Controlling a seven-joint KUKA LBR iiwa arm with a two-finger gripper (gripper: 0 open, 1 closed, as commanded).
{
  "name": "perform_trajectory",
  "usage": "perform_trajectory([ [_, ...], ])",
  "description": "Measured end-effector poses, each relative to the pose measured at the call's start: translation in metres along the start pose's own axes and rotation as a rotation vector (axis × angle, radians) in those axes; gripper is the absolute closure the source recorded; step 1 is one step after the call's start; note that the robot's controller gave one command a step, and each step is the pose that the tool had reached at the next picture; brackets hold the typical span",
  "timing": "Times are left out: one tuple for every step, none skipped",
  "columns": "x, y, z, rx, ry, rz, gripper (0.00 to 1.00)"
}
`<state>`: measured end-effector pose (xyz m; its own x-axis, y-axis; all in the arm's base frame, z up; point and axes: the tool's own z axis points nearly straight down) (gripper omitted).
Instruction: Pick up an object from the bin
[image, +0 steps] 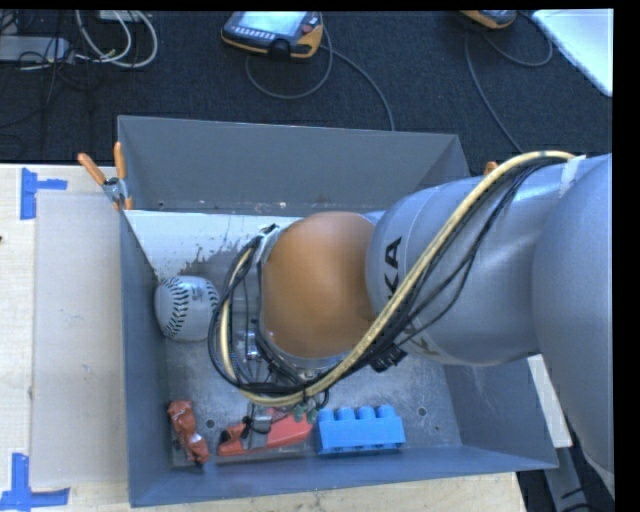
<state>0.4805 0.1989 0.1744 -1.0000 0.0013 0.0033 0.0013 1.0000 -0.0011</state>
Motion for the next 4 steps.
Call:
perform_trajectory([
  [0.004,-0.032,0.027,-0.004,-0.003,0.028,0.0],
  [-0.001,-0.042,0.079,0.003,-0.001,0.053,0.0],
  [-0.003,-0.033,0.106,-0.004,0.0,0.077,1.0],
  [-0.003,-0.033,0.106,-0.004,0.0,0.077,1.0],
])
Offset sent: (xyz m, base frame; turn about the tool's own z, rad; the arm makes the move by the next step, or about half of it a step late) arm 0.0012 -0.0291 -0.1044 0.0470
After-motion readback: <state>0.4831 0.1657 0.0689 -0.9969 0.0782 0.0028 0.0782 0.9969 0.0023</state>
